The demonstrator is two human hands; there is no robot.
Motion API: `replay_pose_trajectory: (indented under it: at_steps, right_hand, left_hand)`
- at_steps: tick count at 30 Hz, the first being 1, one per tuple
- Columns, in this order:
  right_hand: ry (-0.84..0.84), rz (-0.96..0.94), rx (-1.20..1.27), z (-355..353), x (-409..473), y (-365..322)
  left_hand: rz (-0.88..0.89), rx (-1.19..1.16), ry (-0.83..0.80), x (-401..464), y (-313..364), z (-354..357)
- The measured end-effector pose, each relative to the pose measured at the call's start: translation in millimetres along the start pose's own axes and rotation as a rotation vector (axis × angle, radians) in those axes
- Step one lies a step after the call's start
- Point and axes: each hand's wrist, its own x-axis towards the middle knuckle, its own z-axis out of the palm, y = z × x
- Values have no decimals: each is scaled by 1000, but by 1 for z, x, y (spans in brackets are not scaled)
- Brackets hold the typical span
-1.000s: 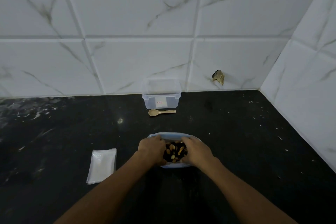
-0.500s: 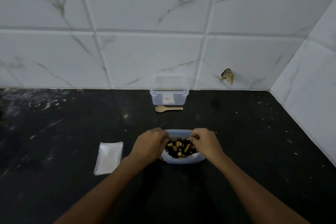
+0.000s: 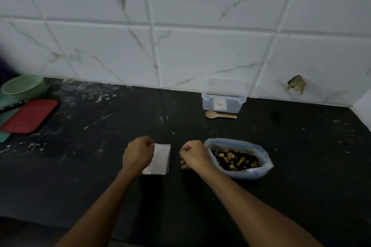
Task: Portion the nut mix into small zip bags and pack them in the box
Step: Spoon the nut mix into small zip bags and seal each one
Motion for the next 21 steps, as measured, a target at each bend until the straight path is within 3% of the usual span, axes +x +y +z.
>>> replay_pose_trajectory:
  at_steps: [7,21]
  right_hand:
    - [18,125,-145,51,13,5]
    - [33,183,-135,80,15,1]
  left_hand:
    - [-208,-101,-103,-5,-27,12]
    - [-215,-186,-119,-15,-35,18]
